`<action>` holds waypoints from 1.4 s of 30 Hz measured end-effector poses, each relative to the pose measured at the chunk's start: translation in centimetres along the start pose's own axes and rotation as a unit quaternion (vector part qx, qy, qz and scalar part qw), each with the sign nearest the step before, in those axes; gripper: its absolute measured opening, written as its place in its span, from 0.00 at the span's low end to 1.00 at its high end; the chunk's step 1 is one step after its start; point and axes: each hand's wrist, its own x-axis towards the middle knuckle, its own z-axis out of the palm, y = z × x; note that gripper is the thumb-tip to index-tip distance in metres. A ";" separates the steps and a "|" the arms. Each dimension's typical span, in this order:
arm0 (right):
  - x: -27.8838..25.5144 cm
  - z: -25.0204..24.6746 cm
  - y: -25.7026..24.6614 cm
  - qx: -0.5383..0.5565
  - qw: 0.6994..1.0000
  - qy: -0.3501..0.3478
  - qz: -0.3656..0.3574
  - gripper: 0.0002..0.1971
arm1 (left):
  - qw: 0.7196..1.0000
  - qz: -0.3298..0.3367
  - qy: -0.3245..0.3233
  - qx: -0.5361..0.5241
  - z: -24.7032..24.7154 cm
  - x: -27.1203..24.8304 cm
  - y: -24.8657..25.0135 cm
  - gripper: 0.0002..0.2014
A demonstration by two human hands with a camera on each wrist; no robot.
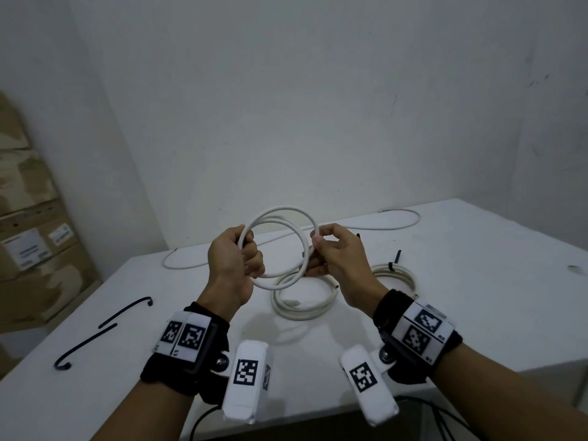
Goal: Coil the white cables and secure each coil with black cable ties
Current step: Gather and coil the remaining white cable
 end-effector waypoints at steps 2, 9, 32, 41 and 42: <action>-0.1 0.0 0.0 0.022 1.000 0.001 0.006 0.05 | 1.000 0.005 0.004 0.011 0.1 0.1 0.3 0.15; 0.1 0.0 -0.1 0.053 0.997 0.015 0.047 0.07 | 0.999 0.010 -0.002 0.044 0.4 -0.2 0.2 0.15; -3.8 -0.7 0.8 -0.556 0.712 -0.092 -0.419 0.17 | 0.994 -0.037 -0.082 -0.064 0.0 0.1 -0.1 0.18; -4.1 2.2 0.1 -0.488 0.795 -0.082 -0.352 0.10 | 0.990 -0.078 -0.079 -0.091 0.3 -0.2 -1.0 0.17; -4.2 2.5 0.1 -0.471 0.813 -0.083 -0.332 0.09 | 0.988 -0.085 -0.079 -0.104 0.2 -0.2 -1.0 0.17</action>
